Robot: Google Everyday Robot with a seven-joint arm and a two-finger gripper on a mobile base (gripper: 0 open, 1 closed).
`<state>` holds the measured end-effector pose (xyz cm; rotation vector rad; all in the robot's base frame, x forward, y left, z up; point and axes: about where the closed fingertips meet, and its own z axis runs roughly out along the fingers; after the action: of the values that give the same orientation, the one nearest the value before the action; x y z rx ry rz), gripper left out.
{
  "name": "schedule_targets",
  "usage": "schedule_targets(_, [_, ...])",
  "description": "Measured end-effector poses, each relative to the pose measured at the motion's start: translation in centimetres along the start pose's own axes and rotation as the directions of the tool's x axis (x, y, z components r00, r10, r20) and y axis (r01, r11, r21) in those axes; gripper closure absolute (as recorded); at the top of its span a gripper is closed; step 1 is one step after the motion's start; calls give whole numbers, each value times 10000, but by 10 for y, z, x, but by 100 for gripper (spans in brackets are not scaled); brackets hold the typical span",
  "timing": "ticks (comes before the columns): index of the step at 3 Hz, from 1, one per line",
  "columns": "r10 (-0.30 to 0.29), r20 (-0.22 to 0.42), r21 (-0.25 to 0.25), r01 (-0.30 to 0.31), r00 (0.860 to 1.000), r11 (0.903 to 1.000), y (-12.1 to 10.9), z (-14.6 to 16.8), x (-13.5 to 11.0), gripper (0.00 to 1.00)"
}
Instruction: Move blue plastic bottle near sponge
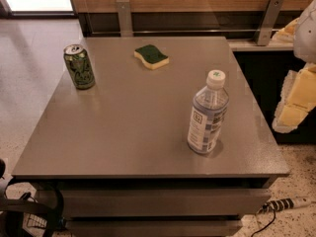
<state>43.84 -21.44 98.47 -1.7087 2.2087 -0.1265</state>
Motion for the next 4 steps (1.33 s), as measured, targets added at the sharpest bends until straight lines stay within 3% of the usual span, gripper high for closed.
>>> schedule_targets(1, [0, 1, 2, 0, 10000, 10000, 0, 0, 0, 0])
schedule_targets(2, [58, 396, -140, -52, 9992, 9999, 0, 0, 0, 0])
schedule_targets(3, [471, 2012, -860, -302, 9784, 9958, -6, 17, 30, 0])
schedule_targets(4, [1014, 3777, -1762, -361, 9204, 9837, 7, 34, 37, 0])
